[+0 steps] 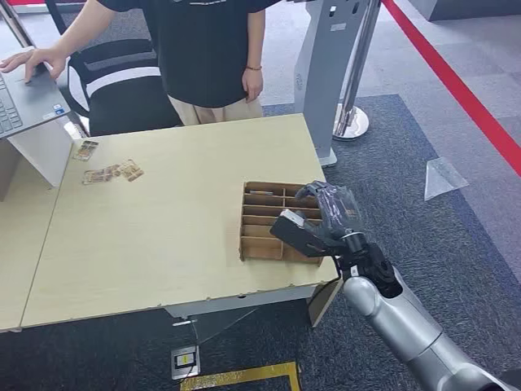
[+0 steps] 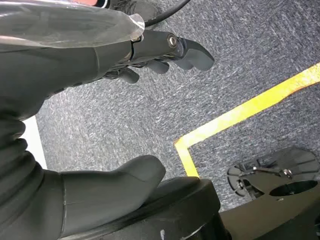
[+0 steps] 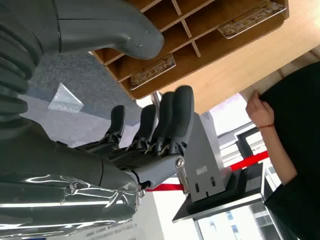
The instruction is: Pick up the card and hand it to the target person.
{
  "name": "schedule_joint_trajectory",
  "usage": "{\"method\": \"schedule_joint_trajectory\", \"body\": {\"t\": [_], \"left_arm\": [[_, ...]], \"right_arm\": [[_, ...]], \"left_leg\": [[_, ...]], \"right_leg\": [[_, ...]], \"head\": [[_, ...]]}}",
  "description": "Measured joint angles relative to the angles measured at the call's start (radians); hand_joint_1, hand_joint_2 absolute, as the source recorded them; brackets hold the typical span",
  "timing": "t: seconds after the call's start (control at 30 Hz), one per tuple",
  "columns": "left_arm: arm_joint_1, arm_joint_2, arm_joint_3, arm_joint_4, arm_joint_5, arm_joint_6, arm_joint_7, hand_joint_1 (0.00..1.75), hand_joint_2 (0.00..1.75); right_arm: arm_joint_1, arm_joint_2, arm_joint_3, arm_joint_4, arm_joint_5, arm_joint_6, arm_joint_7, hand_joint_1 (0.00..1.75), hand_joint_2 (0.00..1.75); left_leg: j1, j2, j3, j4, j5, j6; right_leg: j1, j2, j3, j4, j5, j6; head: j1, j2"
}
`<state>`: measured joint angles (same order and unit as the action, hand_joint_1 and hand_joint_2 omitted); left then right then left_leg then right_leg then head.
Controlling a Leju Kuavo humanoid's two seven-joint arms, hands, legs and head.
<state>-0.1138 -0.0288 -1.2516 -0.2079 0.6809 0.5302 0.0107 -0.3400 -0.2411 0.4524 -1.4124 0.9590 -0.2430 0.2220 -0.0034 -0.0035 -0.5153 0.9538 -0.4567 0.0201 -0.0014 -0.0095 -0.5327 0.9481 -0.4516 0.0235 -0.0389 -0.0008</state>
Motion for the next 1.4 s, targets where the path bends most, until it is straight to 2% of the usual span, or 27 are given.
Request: {"method": "schedule_joint_trajectory", "body": {"t": [0.2, 0.33, 0.57, 0.77, 0.83, 0.97, 1.4], "left_arm": [[0.0, 0.0, 0.0, 0.0, 0.0, 0.0, 0.0, 0.0, 1.75], [0.0, 0.0, 0.0, 0.0, -0.002, 0.0, 0.0, 0.0, 1.75], [0.0, -0.003, 0.0, 0.0, -0.008, 0.003, 0.0, 0.0, 1.75], [0.0, -0.003, 0.0, 0.0, -0.02, -0.01, -0.003, 0.0, 1.75], [0.0, -0.003, 0.0, 0.0, -0.022, -0.011, -0.003, 0.0, 1.75], [-0.001, -0.003, 0.0, 0.0, -0.024, -0.011, -0.003, 0.0, 1.75], [-0.005, -0.002, -0.001, 0.0, -0.024, -0.011, -0.003, 0.0, 1.75]], "right_arm": [[-0.033, 0.009, 0.007, 0.048, -0.009, -0.009, -0.018, 0.8, 1.75], [-0.056, 0.014, 0.011, 0.077, -0.011, -0.02, -0.024, 0.92, 1.75], [-0.094, 0.018, 0.012, 0.127, -0.014, -0.032, -0.025, 0.86, 1.75], [-0.105, 0.018, 0.011, 0.167, -0.002, -0.036, -0.014, 0.94, 1.75], [-0.111, 0.018, 0.011, 0.182, 0.0, -0.036, -0.013, 0.91, 1.75], [-0.126, 0.019, 0.011, 0.222, 0.004, -0.042, -0.018, 0.72, 1.75], [-0.178, 0.04, 0.012, 0.404, 0.015, -0.119, -0.059, 0.95, 1.75]], "left_leg": [[0.0, 0.0, 0.0, 0.0, 0.0, 0.0], [0.0, 0.0, 0.0, 0.0, 0.0, 0.0], [0.0, 0.0, 0.0, 0.0, 0.0, 0.0], [0.0, 0.0, 0.0, 0.0, 0.0, 0.0], [0.0, 0.0, 0.0, 0.0, 0.0, 0.0], [0.0, 0.0, 0.0, 0.0, 0.0, 0.0], [0.0, 0.0, 0.0, 0.0, 0.0, 0.0]], "right_leg": [[0.0, 0.0, 0.0, 0.0, 0.0, 0.0], [0.0, 0.0, 0.0, 0.0, 0.0, 0.0], [0.0, 0.0, 0.0, 0.0, 0.0, 0.0], [0.0, 0.0, 0.0, 0.0, 0.0, 0.0], [0.0, 0.0, 0.0, 0.0, 0.0, 0.0], [0.0, 0.0, 0.0, 0.0, 0.0, 0.0], [0.0, 0.0, 0.0, 0.0, 0.0, 0.0]], "head": [[0.0, 0.0], [0.0, 0.0], [0.0, 0.0], [0.0, 0.0], [0.0, 0.0], [0.0, 0.0], [0.0, 0.0]]}}
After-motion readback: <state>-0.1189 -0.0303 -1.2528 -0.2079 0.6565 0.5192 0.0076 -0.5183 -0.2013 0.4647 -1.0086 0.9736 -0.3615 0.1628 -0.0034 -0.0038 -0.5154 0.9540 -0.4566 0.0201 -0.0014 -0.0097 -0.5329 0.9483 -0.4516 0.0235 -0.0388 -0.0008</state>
